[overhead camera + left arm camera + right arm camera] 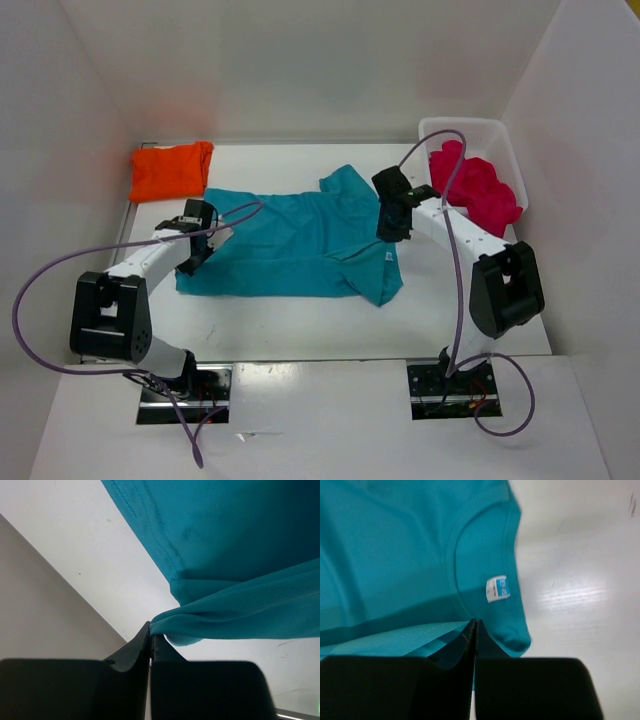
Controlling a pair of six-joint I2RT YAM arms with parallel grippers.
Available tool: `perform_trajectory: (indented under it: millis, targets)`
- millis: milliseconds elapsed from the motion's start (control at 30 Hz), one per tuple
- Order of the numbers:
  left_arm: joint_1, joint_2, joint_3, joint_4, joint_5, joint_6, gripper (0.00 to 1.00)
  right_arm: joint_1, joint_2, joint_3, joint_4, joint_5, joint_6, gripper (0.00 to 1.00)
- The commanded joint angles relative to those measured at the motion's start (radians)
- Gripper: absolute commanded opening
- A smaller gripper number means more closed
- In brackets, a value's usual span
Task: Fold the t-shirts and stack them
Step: Fold the flattened tshirt in 1/3 of the way
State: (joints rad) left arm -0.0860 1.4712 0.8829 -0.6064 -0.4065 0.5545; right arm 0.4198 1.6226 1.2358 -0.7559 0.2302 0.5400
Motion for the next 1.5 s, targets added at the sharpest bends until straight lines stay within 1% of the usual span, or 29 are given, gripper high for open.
perform_trajectory:
  millis: [0, 133, 200, 333, 367, 400, 433, 467, 500, 533, 567, 600, 633, 667, 700, 733, 767, 800, 833, 867, 900, 967, 1000, 1100, 1200, 1333, 1400, 1467]
  targets:
    - [0.006, 0.006, 0.037, 0.023, -0.028, -0.054, 0.0, -0.027, 0.028, 0.069, 0.092, 0.056, -0.086, 0.0]
    - [0.006, 0.028, 0.048, 0.043, -0.037, -0.064, 0.0, -0.064, 0.072, 0.108, 0.102, 0.072, -0.138, 0.0]
    - [0.006, 0.063, 0.057, 0.043, -0.026, -0.073, 0.0, -0.064, 0.107, 0.125, 0.102, 0.072, -0.167, 0.0]
    - [0.006, 0.087, 0.067, 0.065, -0.026, -0.073, 0.0, -0.064, 0.149, 0.172, 0.102, 0.026, -0.198, 0.0]
    - [0.006, 0.1, 0.067, 0.065, -0.026, -0.073, 0.01, -0.064, 0.163, 0.172, 0.102, 0.026, -0.198, 0.06]
    - [0.006, 0.112, 0.067, 0.075, -0.026, -0.073, 0.07, -0.064, 0.172, 0.186, 0.112, 0.026, -0.198, 0.18]
    - [0.006, 0.112, 0.076, 0.076, -0.026, -0.073, 0.13, -0.064, 0.186, 0.204, 0.112, 0.026, -0.198, 0.46]
    - [0.006, 0.124, 0.076, 0.085, -0.04, -0.073, 0.22, -0.064, 0.186, 0.217, 0.112, 0.026, -0.207, 0.52]
    - [0.015, 0.135, 0.086, 0.085, -0.04, -0.073, 0.53, -0.064, 0.186, 0.24, 0.09, 0.026, -0.207, 0.58]
    - [0.015, 0.135, 0.087, 0.085, -0.057, -0.073, 0.67, -0.064, 0.186, 0.24, 0.09, 0.035, -0.193, 0.62]
    - [0.026, 0.135, 0.087, 0.085, -0.078, -0.073, 0.74, -0.064, 0.166, 0.251, 0.076, 0.035, -0.184, 0.64]
    - [0.035, 0.135, 0.087, 0.085, -0.087, -0.073, 0.77, -0.064, 0.143, 0.238, 0.064, 0.035, -0.158, 0.64]
    - [0.045, 0.135, 0.087, 0.085, -0.087, -0.073, 0.79, -0.064, 0.078, 0.222, 0.064, 0.035, -0.138, 0.64]
    - [0.069, 0.115, 0.087, 0.054, -0.087, -0.073, 0.8, -0.055, 0.038, 0.2, 0.052, 0.035, -0.115, 0.64]
    - [0.081, 0.103, 0.087, 0.033, -0.054, -0.073, 0.82, -0.055, -0.002, 0.136, 0.052, 0.02, -0.062, 0.62]
    - [0.092, 0.089, 0.087, 0.008, -0.029, -0.085, 0.82, -0.037, -0.077, 0.096, 0.043, 0.002, -0.034, 0.61]
    - [0.101, 0.062, 0.087, -0.036, -0.002, -0.085, 0.83, -0.015, -0.107, 0.055, 0.043, -0.056, -0.008, 0.58]
    - [0.11, 0.052, 0.087, -0.055, 0.044, -0.094, 0.83, -0.003, -0.128, -0.035, 0.029, -0.084, 0.048, 0.56]
    - [0.111, 0.038, 0.074, -0.078, 0.063, -0.108, 0.83, 0.01, -0.154, -0.077, 0.018, -0.113, 0.07, 0.56]
    - [0.111, 0.038, 0.055, -0.087, 0.081, -0.117, 0.84, 0.037, -0.155, -0.149, 0.018, -0.158, 0.095, 0.53]
    - [0.111, 0.038, 0.054, -0.087, 0.124, -0.126, 0.84, 0.056, -0.164, -0.177, 0.006, -0.167, 0.119, 0.53]
    - [0.12, 0.047, 0.041, -0.096, 0.156, -0.156, 0.84, 0.1, -0.173, -0.229, 0.006, -0.167, 0.185, 0.53]
    - [0.12, 0.058, 0.041, -0.096, 0.172, -0.165, 0.84, 0.135, -0.173, -0.24, 0.006, -0.167, 0.202, 0.53]
    - [0.12, 0.084, 0.051, -0.096, 0.238, -0.191, 0.84, 0.145, -0.164, -0.285, 0.006, -0.177, 0.239, 0.53]
    - [0.12, 0.107, 0.051, -0.087, 0.224, -0.2, 0.84, 0.154, -0.155, -0.308, 0.015, -0.186, 0.261, 0.53]
    - [0.12, 0.139, 0.016, -0.04, 0.183, -0.2, 0.84, 0.154, -0.126, -0.338, 0.049, -0.177, 0.271, 0.58]
    - [0.12, 0.152, 0.002, -0.029, 0.173, -0.2, 0.84, 0.154, -0.086, -0.338, 0.081, -0.177, 0.271, 0.58]
    - [0.12, 0.161, -0.007, -0.02, 0.161, -0.2, 0.76, 0.154, -0.052, -0.338, 0.093, -0.177, 0.247, 0.53]
